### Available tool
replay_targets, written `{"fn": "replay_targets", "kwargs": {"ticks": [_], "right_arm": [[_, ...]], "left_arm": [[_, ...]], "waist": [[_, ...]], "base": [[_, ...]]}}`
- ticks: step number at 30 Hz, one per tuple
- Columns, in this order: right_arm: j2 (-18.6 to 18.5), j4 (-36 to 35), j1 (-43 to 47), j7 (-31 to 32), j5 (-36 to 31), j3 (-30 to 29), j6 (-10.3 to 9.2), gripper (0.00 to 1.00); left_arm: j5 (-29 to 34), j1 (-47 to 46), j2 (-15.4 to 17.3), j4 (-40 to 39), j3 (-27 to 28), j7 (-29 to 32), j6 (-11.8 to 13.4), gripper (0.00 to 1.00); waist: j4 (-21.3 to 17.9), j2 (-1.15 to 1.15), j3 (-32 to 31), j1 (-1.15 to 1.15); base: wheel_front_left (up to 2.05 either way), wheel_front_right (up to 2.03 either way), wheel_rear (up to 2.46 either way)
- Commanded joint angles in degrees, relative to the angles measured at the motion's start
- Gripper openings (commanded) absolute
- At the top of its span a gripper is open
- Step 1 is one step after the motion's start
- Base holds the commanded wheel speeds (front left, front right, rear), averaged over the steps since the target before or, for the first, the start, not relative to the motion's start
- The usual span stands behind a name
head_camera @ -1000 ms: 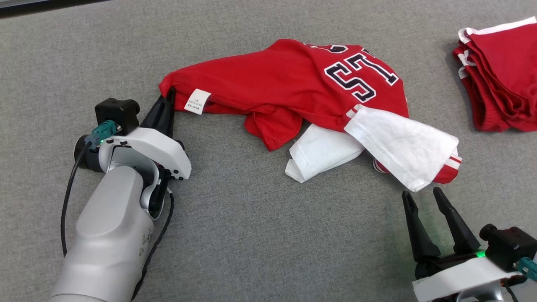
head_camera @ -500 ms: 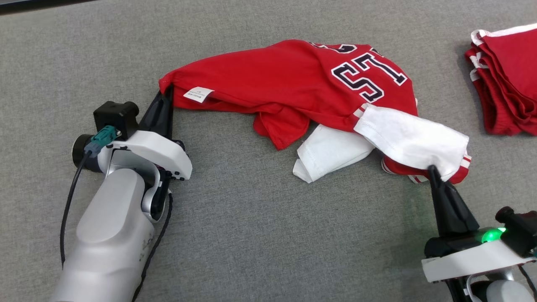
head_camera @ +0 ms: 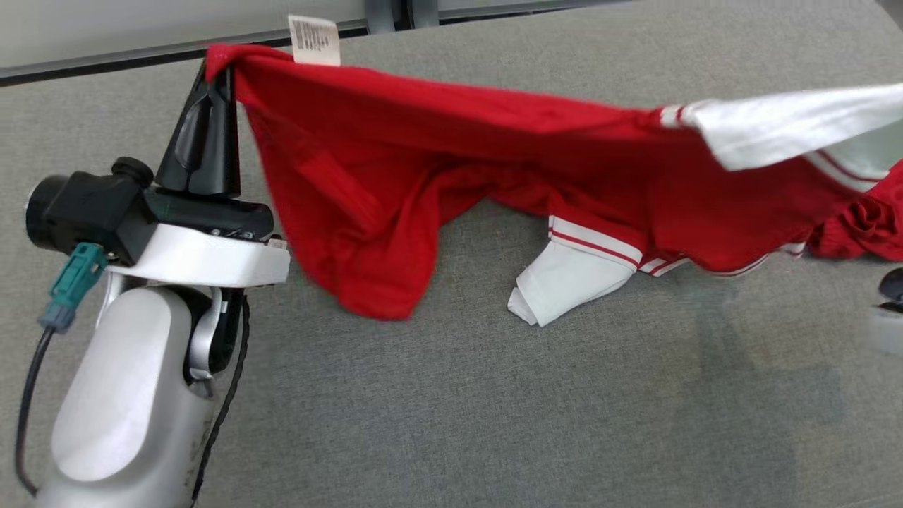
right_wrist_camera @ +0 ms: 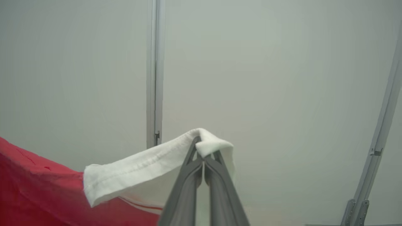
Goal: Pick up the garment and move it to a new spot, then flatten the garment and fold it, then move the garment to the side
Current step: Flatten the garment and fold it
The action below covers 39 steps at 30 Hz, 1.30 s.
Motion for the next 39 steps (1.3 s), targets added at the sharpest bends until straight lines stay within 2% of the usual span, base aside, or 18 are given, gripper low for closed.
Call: {"fn": "replay_targets", "kwargs": {"ticks": [1,8,13,19,27,34,39], "right_arm": [[-1.63,-1.8,-2.1,0.76,-0.34,-1.85,0.0,0.0],[-5.72,-5.87,-6.76,2.61,-0.15,-6.31,-0.01,0.0],[-7.71,-9.53,-9.67,6.66,0.59,-7.34,-0.01,0.0],[-9.07,-8.29,-12.62,8.92,2.82,-5.58,-0.01,0.0],[-11.55,-0.09,-24.06,9.1,5.33,0.03,-0.01,0.0],[-13.03,13.13,-45.96,7.14,7.99,8.61,-0.01,0.0],[-11.1,25.2,-61.55,2.66,8.84,14.9,-0.01,0.0]], "left_arm": [[0.61,1.25,1.3,-5.1,0.55,1.53,1.05,0.0],[1.01,3.33,4.62,-18.76,2.1,7.36,2.9,0.0],[-0.16,5.71,6.26,-28.15,3.03,12.76,3.95,0.0],[-1.87,6.85,6.07,-30.17,3.35,14.57,4.23,0.0],[-5.7,-0.91,4.38,-21.63,3.85,12.82,2.03,0.0],[-6.77,-17.94,2.39,-6.09,3.82,8.37,-1.17,0.0],[-6.33,-29.35,1.08,5.97,3.77,4.1,-2.71,0.0]], "waist": [[1.89,0.0,-2.43,0.0],[4.29,0.0,-6.53,0.0],[5.7,0.0,-9.6,0.0],[6.61,0.0,-9.77,0.0],[7.17,0.0,-5.3,0.0],[7.71,0.0,0.3,0.0],[7.67,0.0,2.73,0.0]], "base": [[0.0,0.0,0.0],[0.0,0.0,0.0],[0.0,0.0,0.0],[0.0,0.0,0.0],[0.0,0.0,0.0],[0.0,0.0,0.0],[0.0,0.0,0.0]]}}
